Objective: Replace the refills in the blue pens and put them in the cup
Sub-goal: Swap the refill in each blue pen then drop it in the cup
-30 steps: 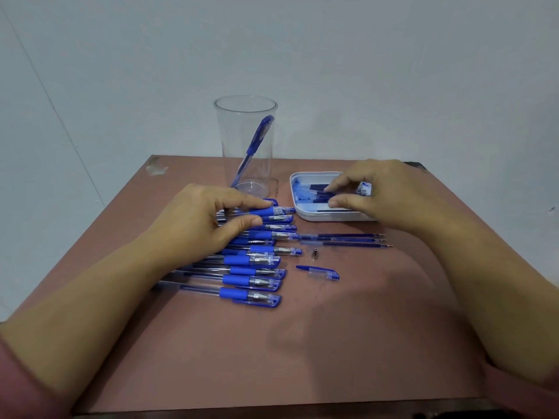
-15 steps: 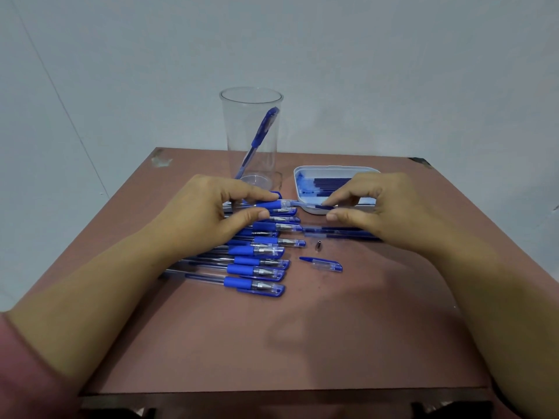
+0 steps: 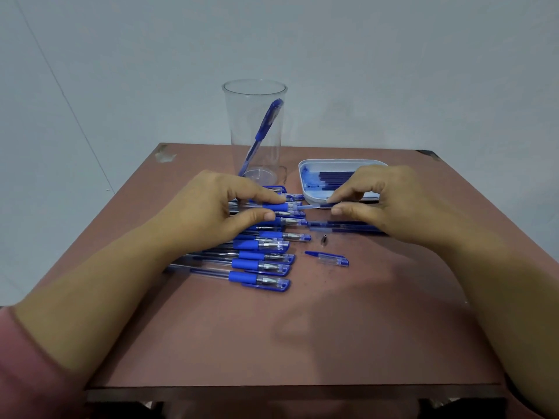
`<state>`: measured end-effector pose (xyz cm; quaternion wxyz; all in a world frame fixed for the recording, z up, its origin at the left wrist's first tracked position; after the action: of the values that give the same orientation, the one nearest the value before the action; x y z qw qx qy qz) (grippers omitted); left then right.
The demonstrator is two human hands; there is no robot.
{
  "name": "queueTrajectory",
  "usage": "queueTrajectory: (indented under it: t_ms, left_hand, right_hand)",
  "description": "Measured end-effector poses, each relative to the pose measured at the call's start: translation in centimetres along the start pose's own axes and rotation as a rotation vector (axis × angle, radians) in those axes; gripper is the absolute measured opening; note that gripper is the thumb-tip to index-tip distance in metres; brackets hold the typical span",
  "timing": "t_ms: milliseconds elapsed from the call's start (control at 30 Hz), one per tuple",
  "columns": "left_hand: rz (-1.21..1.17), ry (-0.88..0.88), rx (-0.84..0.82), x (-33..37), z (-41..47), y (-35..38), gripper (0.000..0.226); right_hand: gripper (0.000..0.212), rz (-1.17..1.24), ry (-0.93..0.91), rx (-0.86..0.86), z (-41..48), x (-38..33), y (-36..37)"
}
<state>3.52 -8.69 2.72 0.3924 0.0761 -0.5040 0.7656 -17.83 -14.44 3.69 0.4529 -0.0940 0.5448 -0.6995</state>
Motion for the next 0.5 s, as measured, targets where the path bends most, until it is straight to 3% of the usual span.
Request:
queueTrajectory:
  t_ms: [367, 500]
  left_hand:
    - [0.034, 0.003, 0.0, 0.2, 0.0, 0.5, 0.032]
    - [0.046, 0.014, -0.007, 0.4, 0.0, 0.7, 0.032]
  right_hand:
    - [0.013, -0.062, -0.114, 0.056, 0.3, -1.2, 0.9]
    - [0.031, -0.016, -0.112, 0.0, 0.6, -2.2, 1.9]
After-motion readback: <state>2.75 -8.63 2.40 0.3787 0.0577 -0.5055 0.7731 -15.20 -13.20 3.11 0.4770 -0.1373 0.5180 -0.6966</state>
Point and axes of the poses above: each hand's wrist, its own z-axis towards the middle knuckle, its own y-axis out of the palm, x = y × z, the point moved 6 cm from there along z, towards the middle knuckle, and after that the axes turned 4 degrees about -z, right-handed, at the moved point
